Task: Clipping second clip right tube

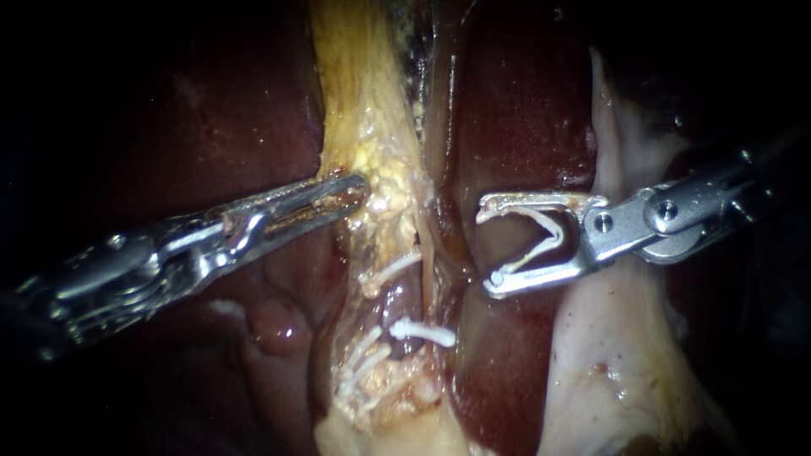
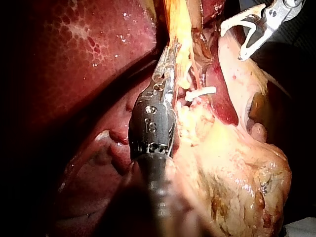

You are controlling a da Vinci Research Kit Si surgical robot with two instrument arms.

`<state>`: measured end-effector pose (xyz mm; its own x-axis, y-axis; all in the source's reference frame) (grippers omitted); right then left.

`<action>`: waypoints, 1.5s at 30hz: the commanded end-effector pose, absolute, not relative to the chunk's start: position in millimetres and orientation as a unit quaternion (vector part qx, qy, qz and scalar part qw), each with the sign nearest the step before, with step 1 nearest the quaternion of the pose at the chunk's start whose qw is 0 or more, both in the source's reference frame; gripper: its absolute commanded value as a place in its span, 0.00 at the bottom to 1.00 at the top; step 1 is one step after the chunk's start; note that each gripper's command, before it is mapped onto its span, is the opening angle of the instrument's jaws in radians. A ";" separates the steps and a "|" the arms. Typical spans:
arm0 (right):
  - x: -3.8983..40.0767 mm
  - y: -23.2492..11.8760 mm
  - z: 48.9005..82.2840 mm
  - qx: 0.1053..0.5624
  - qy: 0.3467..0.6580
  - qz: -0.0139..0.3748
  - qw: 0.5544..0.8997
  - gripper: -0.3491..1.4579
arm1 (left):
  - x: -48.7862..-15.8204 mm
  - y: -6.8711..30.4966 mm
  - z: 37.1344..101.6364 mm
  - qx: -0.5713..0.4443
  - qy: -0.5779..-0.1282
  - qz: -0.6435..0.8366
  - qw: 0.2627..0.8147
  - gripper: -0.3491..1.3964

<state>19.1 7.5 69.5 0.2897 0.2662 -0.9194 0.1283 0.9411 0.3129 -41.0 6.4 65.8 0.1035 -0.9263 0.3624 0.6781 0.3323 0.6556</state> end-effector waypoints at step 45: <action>29.0 -0.3 80.5 0.376 0.478 0.261 0.750 0.00 | -37.7 6.0 54.5 0.162 -0.390 -0.565 0.709 0.00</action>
<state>29.0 -0.3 80.5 0.4081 0.7501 -0.5205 -0.0307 0.5811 0.8133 -37.7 6.0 54.5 0.0568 -0.9277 0.3690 0.6746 0.3081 0.6708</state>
